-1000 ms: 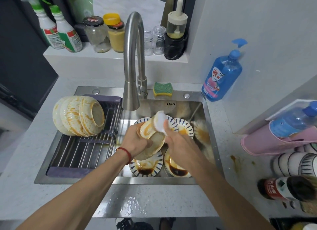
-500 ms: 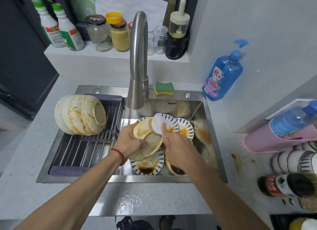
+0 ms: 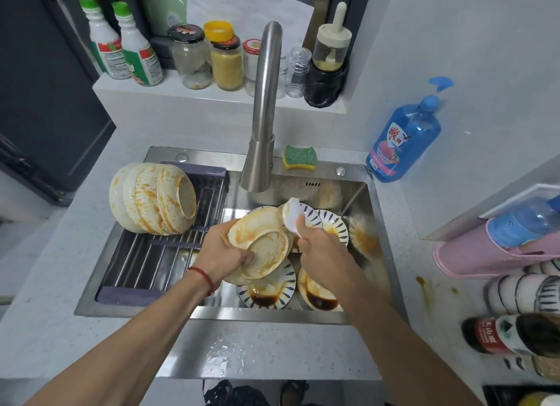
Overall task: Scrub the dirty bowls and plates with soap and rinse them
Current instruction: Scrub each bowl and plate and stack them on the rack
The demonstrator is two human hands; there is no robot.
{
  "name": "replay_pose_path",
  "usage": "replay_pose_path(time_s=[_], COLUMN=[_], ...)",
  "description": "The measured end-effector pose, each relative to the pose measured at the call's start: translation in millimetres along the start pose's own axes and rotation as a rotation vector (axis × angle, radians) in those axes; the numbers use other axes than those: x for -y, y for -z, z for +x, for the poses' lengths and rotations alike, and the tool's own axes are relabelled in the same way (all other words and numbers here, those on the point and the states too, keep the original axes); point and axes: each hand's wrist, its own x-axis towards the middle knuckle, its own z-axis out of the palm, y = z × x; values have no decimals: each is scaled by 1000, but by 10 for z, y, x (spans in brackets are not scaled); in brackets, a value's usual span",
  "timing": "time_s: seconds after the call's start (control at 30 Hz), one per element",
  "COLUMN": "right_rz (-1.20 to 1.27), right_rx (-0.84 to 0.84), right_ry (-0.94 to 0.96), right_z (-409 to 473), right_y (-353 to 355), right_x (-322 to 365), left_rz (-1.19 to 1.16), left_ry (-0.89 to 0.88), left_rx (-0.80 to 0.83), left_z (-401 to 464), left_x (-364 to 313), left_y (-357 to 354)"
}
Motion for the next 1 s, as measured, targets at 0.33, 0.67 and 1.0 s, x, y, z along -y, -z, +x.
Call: replay_pose_path(time_s=[0.33,0.67,1.0], right_rz=[213,203,159], right_rx=[18,-17,-29], right_ry=[-25,-50,-32], right_z=[69,93,10], right_y=[-151,-277,-431], right_x=[-56,15,19], left_rz=[-80,-265,-540], left_ry=[-9,70,174], left_rx=[-13,-62,-138], left_z=[-50,-48,-43], left_x=[51,176,171], left_y=[263,426,460])
